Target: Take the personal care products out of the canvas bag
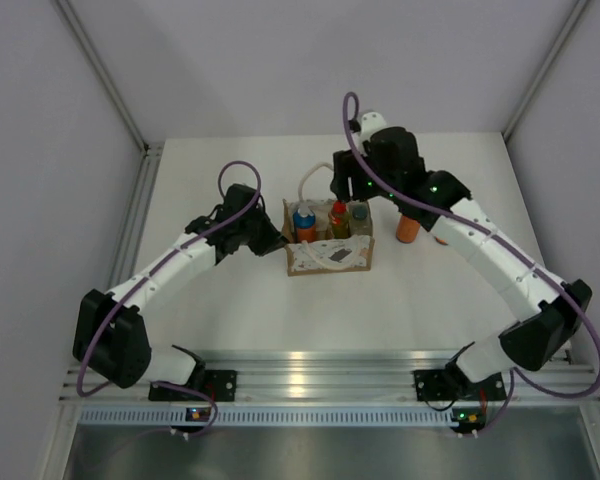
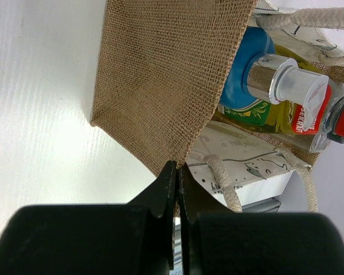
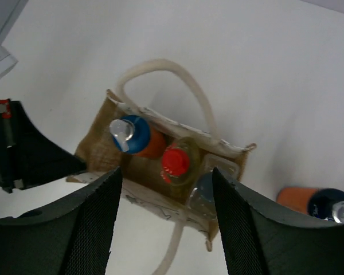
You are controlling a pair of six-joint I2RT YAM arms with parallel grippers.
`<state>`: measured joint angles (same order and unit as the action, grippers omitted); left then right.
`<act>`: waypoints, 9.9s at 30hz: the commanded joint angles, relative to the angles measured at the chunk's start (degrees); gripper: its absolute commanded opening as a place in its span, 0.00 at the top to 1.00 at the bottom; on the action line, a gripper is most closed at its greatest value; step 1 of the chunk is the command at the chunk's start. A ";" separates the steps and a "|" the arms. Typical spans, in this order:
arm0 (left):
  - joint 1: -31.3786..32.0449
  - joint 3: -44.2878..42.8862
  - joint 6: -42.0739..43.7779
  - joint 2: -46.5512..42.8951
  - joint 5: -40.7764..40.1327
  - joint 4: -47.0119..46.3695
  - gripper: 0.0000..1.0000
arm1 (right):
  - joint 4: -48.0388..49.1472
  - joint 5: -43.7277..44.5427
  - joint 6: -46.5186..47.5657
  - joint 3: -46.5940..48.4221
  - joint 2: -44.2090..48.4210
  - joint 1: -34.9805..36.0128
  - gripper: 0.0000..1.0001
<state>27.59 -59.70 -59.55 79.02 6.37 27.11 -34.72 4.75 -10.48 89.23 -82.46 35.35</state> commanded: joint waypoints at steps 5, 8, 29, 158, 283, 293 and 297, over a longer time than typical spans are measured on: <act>0.09 -2.17 1.19 0.17 -1.80 -0.66 1.00 | 1.67 -1.41 2.39 8.32 -10.52 7.80 0.41; 0.00 -2.17 1.19 0.16 -1.63 -0.75 1.00 | 1.59 -2.64 2.57 10.61 -14.30 8.68 0.44; 0.00 -2.26 1.37 0.34 -1.01 -0.66 1.00 | 0.53 0.79 4.59 14.57 -24.86 11.05 0.57; -1.58 -1.38 1.54 0.25 -0.04 -0.75 1.00 | -13.79 18.01 2.31 31.54 0.71 7.64 1.00; -1.67 -0.41 1.89 -0.62 0.75 -0.74 1.00 | -7.03 5.53 -4.28 6.83 -16.68 5.16 0.64; -1.67 -0.33 1.98 -0.89 0.66 -0.66 1.00 | -6.94 5.62 -4.20 6.83 -17.65 5.08 0.66; -1.75 -0.24 2.07 -0.98 0.75 -0.66 1.00 | -6.94 5.53 -4.11 6.57 -17.65 5.08 0.66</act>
<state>26.44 -60.01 -58.35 79.29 8.10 27.42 -41.45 10.13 -14.61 93.93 -99.09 39.29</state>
